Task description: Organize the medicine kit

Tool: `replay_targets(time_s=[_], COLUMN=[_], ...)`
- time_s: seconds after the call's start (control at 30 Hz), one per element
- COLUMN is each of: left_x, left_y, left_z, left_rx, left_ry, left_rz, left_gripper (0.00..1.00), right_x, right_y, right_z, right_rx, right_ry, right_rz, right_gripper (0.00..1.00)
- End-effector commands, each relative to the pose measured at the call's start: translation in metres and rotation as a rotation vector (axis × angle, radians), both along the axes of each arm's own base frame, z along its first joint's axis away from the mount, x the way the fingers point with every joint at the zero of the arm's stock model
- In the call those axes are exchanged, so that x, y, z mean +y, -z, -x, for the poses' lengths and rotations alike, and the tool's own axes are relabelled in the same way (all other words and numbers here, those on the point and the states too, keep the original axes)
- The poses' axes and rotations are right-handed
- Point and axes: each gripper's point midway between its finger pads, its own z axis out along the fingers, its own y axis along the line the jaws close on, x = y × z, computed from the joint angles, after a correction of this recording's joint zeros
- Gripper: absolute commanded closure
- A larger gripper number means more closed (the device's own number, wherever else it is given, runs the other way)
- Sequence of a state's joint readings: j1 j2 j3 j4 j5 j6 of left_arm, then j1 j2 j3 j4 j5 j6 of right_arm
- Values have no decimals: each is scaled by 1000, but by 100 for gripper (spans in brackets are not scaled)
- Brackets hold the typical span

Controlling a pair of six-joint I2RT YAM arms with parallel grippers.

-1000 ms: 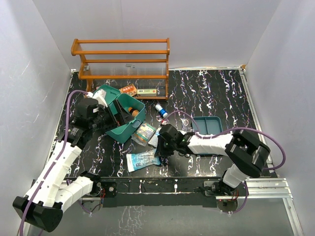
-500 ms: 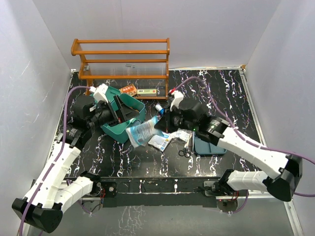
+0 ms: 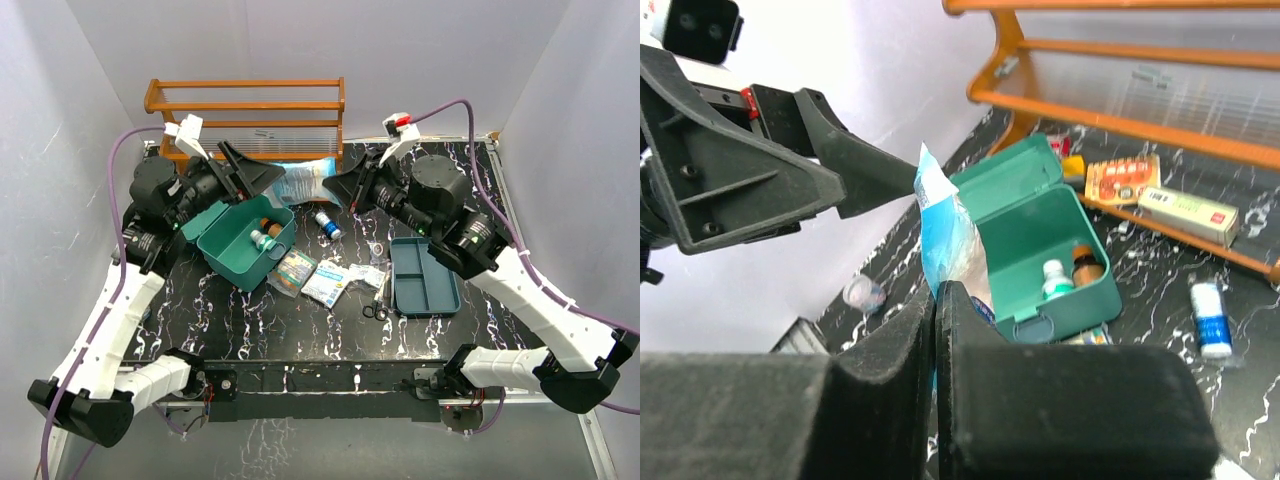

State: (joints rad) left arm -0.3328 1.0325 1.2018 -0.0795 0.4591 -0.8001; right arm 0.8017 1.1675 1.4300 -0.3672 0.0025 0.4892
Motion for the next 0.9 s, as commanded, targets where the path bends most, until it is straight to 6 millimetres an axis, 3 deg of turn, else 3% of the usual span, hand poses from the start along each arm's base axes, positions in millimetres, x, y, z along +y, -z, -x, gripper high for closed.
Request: replay_targets(time_s=[0.0, 0.23, 0.53, 0.77, 0.87], left_x=[0, -5, -23, -22, -20], left_y=[-52, -64, -98, -108, -108], left_z=[-3, -5, 53, 71, 67], left_rx=[-152, -187, -350, -393, -367], left_ry=[15, 79, 378, 435, 395], left_rz=[51, 64, 178, 195, 206], left_gripper=[5, 12, 28, 45, 49], right_x=[-19, -39, -38, -27, -26], right_y=[-83, -108, -118, -118, -111], right_z=[-2, 12, 28, 33, 30], right_rx=[-195, -239, -233, -217, -204], right_ry=[72, 95, 30, -32, -20], right_rz=[-157, -214, -309, -376, -380], right_gripper=[100, 100, 100, 100, 100])
